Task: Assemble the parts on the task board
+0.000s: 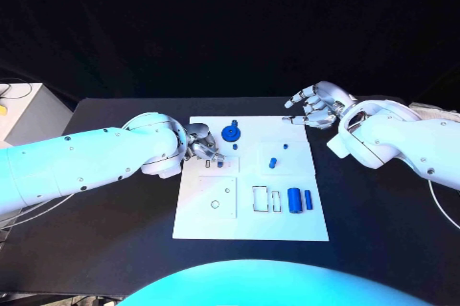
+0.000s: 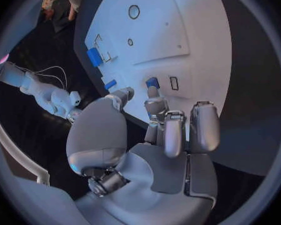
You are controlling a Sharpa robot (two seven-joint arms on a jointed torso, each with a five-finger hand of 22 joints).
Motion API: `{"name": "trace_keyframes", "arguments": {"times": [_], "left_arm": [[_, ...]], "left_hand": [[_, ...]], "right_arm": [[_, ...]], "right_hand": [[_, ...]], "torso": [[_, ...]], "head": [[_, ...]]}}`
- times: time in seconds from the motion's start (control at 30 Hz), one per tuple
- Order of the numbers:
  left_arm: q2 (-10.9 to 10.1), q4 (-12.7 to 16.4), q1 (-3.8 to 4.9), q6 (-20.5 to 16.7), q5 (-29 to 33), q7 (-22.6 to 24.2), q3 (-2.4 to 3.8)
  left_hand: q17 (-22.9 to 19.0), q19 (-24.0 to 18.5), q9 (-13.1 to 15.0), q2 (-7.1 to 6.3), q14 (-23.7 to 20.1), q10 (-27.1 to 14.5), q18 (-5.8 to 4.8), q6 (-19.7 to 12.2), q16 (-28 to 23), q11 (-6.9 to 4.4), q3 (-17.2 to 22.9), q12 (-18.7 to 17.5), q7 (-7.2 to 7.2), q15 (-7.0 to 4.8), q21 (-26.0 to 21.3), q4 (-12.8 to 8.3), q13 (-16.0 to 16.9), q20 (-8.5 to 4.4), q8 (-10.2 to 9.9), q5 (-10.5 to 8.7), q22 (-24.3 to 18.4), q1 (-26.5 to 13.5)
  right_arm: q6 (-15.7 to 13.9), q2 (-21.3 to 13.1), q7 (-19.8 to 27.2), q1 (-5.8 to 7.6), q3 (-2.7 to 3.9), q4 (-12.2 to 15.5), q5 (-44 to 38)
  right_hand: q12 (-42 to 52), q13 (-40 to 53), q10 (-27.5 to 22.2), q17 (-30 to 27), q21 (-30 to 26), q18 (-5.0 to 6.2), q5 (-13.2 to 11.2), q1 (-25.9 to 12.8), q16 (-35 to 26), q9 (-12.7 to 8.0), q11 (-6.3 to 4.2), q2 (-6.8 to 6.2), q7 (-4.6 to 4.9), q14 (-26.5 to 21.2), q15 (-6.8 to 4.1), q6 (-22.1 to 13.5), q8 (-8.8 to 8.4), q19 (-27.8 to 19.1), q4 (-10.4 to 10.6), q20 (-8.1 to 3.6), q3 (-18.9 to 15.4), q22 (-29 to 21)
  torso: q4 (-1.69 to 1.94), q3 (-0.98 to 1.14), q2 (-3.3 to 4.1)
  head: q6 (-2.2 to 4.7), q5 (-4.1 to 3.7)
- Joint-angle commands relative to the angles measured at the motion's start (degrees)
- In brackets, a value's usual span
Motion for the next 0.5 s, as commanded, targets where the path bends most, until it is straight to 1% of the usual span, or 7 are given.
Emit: {"name": "trace_keyframes", "arguments": {"times": [0.03,0.1,0.13,0.2,0.23,0.3,0.5], "left_arm": [[-0.40,0.46,0.13,2.25,0.28,0.13,0.63],[-0.70,0.37,0.22,2.78,1.35,0.10,1.25],[-0.86,0.20,0.36,3.05,2.20,0.14,1.57],[-1.14,-0.44,0.88,3.63,4.68,0.35,2.11],[-1.21,-0.84,1.20,3.89,5.90,0.42,2.28],[-1.25,-1.67,1.88,4.49,7.94,0.57,2.50],[-0.62,-5.65,4.55,7.99,12.02,0.95,2.95]], "left_hand": [[12.81,0.40,0.09,0.32,5.34,-0.06,-0.53,0.28,-0.16,0.36,-1.01,0.20,-0.03,-0.28,-0.39,0.96,-0.15,0.04,-0.30,-0.99,-0.04,0.83],[12.36,0.01,0.10,1.17,5.21,-0.44,-0.39,0.05,-0.38,0.42,-1.06,-0.24,0.05,-0.24,-0.71,1.58,-0.79,0.06,-0.53,-0.90,-0.63,1.68],[11.41,-0.89,-0.10,1.77,4.93,-1.58,-0.10,-1.08,-0.86,0.73,-0.62,-1.40,0.42,-0.04,-1.46,1.39,-2.34,0.16,-1.35,-0.24,-1.98,3.80],[10.82,-1.57,-0.31,2.44,4.75,-2.48,0.11,-1.70,-1.17,0.94,0.18,-2.26,0.67,0.16,-2.05,1.26,-3.49,0.33,-1.97,0.01,-2.97,5.61],[9.49,-3.01,-0.57,2.60,4.31,-3.95,0.56,-2.37,-1.89,1.35,0.73,-3.74,1.11,0.52,-3.29,1.40,-5.45,0.58,-2.64,0.00,-5.12,6.73],[7.66,-4.62,-1.19,2.61,3.63,-6.33,1.04,-3.94,-2.94,2.15,1.42,-5.86,2.04,1.22,-4.77,1.49,-8.19,1.07,-4.04,0.04,-7.41,8.24],[7.10,-5.03,-2.74,2.33,3.40,-7.86,1.17,-5.66,-3.27,3.16,1.87,-7.00,3.25,2.07,-5.35,1.81,-9.95,1.73,-6.38,-0.08,-8.10,8.81]], "right_arm": [[0.47,-0.08,0.57,-0.09,0.00,0.05,-0.26],[0.40,-0.11,0.66,-0.11,0.00,0.02,-0.25],[0.36,-0.12,0.72,-0.13,0.00,-0.01,-0.21],[0.28,-0.12,0.88,-0.15,0.00,-0.07,-0.13],[0.26,-0.12,0.93,-0.15,0.00,-0.09,-0.10],[0.22,-0.10,1.02,-0.16,0.00,-0.12,-0.04],[0.09,-0.08,1.17,-0.17,0.00,-0.21,0.08]], "right_hand": [[-0.18,1.69,-0.42,7.97,-0.24,0.56,0.18,-0.56,-0.27,-0.11,-0.18,0.01,-0.04,3.75,0.12,-0.34,0.17,-0.43,0.03,0.13,0.26,2.62],[-0.18,1.68,-0.43,8.03,-0.27,0.57,0.18,-0.58,-0.24,-0.11,-0.18,0.01,-0.04,3.76,0.13,-0.35,0.17,-0.44,0.03,0.13,0.26,2.60],[-0.18,1.68,-0.43,8.03,-0.27,0.57,0.18,-0.58,-0.24,-0.11,-0.18,0.01,-0.04,3.76,0.13,-0.35,0.17,-0.44,0.03,0.13,0.26,2.60],[-0.18,1.68,-0.43,8.00,-0.34,0.59,0.18,-0.59,-0.26,-0.11,-0.18,0.02,-0.04,3.75,0.13,-0.35,0.17,-0.47,0.03,0.13,0.26,2.56],[-0.18,1.68,-0.43,8.00,-0.34,0.59,0.18,-0.59,-0.26,-0.11,-0.18,0.02,-0.04,3.75,0.13,-0.35,0.17,-0.47,0.03,0.13,0.26,2.56],[-0.19,1.66,-0.44,7.95,-0.38,0.59,0.18,-0.59,-0.29,-0.12,-0.18,0.04,-0.04,3.74,0.13,-0.35,0.18,-0.48,0.02,0.13,0.28,2.53],[-0.19,1.66,-0.44,7.95,-0.38,0.59,0.18,-0.59,-0.29,-0.12,-0.18,0.04,-0.04,3.74,0.13,-0.35,0.18,-0.48,0.02,0.13,0.28,2.53]], "torso": [[-0.01,-0.02,0.03],[-0.03,-0.03,0.04],[-0.03,-0.03,0.04],[-0.04,-0.04,0.03],[-0.06,-0.03,0.04],[-0.08,-0.01,0.07],[-0.02,0.03,0.15]], "head": [[0.28,-0.04],[0.44,-0.06],[0.49,-0.06],[0.73,-0.07],[0.80,-0.04],[0.94,0.07],[1.53,0.16]]}}
